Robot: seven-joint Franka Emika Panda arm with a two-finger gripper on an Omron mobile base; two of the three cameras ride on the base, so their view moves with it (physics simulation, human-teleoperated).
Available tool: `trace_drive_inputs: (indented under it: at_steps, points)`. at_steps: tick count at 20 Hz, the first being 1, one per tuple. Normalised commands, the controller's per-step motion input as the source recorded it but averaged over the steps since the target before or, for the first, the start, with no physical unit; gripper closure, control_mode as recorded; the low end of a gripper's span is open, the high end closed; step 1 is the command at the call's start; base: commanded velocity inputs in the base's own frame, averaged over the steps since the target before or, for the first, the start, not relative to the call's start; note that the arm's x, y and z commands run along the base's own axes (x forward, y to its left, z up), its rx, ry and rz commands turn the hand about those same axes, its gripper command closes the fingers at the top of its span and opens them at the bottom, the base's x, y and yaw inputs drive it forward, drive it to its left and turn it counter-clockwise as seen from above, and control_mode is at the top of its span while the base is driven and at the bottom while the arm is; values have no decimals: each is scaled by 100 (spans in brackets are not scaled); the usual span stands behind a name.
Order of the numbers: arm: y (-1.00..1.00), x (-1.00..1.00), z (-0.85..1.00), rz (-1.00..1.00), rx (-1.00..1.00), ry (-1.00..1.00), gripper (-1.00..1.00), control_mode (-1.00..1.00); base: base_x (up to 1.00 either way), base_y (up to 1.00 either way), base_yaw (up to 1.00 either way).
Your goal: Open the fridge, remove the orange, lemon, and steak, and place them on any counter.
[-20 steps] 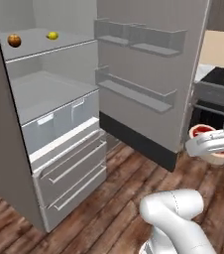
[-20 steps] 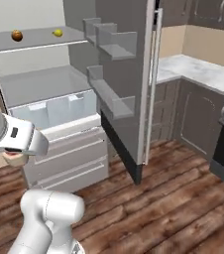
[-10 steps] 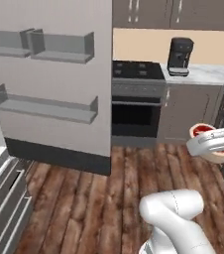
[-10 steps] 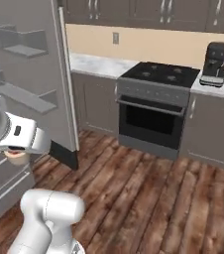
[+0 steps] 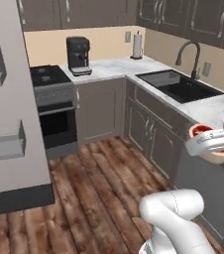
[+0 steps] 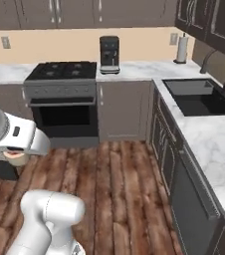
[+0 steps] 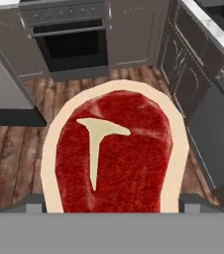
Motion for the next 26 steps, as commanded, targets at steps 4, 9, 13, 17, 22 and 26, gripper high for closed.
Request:
trace_drive_inputs:
  at_steps: [4,9,13,17,22,26]
  points:
    - [0,0,0,0,0,0,100,100,0,0,-69]
    - [0,0,0,0,0,0,100,100,0,-4,-62]
    - [0,0,0,0,0,0,100,100,3,-2,-56]
    - [0,0,0,0,0,0,100,100,17,-5,-50]
    - [0,0,0,0,0,0,100,100,35,-18,-35]
    - [0,0,0,0,0,0,100,100,22,-39,-14]
